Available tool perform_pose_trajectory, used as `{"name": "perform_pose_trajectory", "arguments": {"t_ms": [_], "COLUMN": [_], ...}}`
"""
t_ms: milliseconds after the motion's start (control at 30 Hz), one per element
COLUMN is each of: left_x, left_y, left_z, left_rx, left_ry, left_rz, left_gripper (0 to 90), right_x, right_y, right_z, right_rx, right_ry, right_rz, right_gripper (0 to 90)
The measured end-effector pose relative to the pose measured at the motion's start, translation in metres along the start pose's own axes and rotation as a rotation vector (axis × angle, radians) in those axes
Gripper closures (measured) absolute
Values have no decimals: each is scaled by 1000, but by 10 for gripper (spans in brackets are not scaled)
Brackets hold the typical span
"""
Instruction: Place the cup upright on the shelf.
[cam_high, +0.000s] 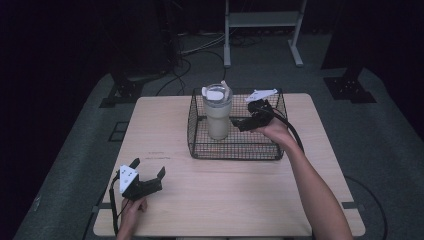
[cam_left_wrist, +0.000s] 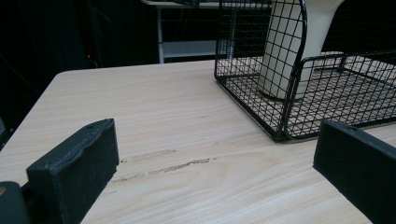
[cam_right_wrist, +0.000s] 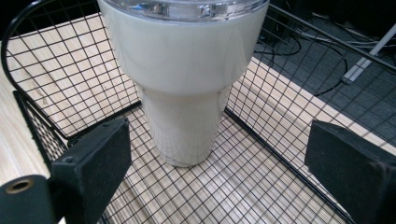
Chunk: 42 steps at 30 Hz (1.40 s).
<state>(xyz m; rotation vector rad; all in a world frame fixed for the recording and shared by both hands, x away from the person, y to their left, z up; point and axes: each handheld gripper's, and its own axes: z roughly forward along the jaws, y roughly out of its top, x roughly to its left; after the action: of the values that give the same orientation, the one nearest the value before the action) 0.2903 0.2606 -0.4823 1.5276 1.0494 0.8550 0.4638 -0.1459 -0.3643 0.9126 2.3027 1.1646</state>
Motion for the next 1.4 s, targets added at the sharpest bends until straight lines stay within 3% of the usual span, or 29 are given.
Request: {"name": "perform_pose_trajectory", "arguments": {"t_ms": [267,767,1400], "left_x": [-1,-1,-1], "left_y": [0,0,0], "left_z": [0,0,1], "left_rx": [0,4,3], "left_ry": [-1,-1,0], "left_rz": [6,7,14], "left_gripper": [0,0,0], "right_x": [0,6,6], "right_y": [-4,-10,-34], "right_z": [-15,-40,-62], "right_rx": [-21,-41,-52], "right_ry": [5,12,24], "right_rz": [21,1,21], "right_gripper": [68,70,71]}}
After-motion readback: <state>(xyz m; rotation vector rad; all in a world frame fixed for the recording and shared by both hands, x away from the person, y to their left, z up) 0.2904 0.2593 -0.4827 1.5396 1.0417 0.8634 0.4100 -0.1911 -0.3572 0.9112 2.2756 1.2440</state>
